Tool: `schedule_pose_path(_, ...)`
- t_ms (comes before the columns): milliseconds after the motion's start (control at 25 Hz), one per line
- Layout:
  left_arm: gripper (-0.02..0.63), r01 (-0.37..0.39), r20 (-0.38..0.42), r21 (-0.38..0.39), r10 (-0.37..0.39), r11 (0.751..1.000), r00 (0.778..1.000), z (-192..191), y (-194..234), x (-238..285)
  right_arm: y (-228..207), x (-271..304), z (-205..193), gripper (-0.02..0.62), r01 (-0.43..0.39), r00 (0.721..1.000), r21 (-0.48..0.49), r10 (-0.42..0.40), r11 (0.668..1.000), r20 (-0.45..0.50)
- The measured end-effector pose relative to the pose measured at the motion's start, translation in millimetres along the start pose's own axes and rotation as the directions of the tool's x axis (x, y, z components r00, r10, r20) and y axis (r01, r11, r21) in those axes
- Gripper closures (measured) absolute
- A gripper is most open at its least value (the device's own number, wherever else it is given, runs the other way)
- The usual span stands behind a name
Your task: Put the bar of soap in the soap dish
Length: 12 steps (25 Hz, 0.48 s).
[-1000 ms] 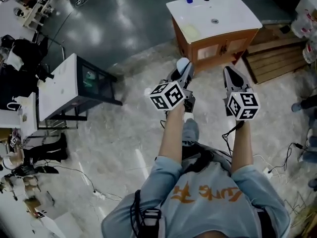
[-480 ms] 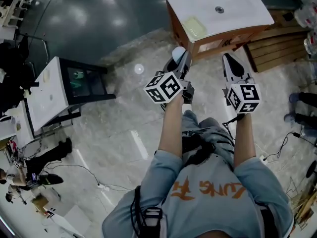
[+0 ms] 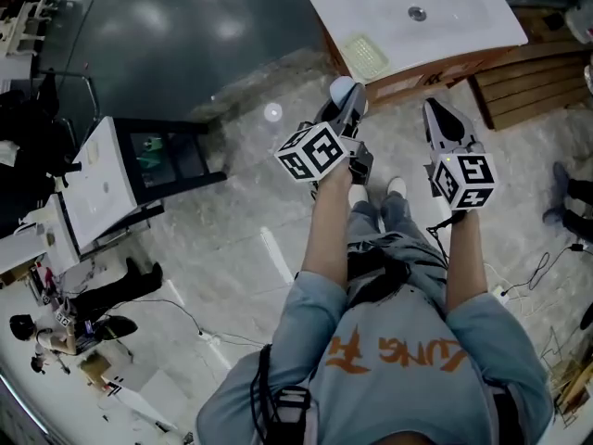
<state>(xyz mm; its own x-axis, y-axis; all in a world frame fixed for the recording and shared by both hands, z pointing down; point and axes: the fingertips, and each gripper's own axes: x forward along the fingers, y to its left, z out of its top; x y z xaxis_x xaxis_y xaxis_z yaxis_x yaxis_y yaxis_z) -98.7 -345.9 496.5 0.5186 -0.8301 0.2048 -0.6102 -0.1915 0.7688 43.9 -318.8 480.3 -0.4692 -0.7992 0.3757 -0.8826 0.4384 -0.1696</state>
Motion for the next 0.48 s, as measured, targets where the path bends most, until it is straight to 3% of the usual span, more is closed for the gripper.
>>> schedule_pose_path(480,0.481,-0.053,-0.141,-0.040,0.047,0.998,0.989,-5,29,79,-34,8,-15,0.563,0.012,0.999,0.033,-0.011,0.999,-0.037)
